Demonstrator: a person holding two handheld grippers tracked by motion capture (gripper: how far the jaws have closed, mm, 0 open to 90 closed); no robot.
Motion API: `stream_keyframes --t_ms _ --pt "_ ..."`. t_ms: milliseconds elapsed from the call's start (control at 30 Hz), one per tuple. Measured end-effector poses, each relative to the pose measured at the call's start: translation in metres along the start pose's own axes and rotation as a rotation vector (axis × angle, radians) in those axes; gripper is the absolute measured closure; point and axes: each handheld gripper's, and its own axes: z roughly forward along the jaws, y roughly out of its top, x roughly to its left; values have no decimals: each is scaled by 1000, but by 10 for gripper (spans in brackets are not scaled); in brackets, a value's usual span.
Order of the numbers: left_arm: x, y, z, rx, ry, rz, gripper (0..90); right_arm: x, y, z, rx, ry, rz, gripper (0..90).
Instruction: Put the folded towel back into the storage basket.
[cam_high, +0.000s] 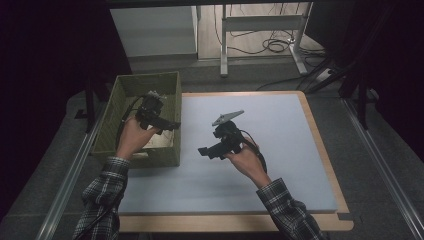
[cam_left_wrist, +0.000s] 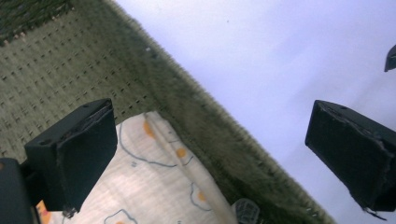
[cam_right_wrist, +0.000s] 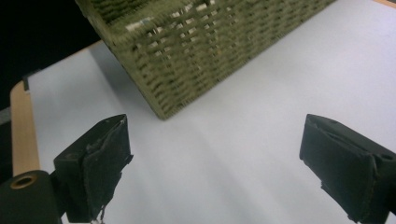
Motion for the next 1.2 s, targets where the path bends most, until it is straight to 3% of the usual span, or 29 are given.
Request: stream_keyframes --t_ms 267,633,1200 --pt "-20 5 3 -16 -5 47 20 -8 -17 -15 -5 -25 5 80" --pt "-50 12 15 0 -33 114 19 -18 -42 -34 3 -50 3 61" --pt "-91 18 33 22 -51 174 17 -33 -77 -70 2 -81 17 59"
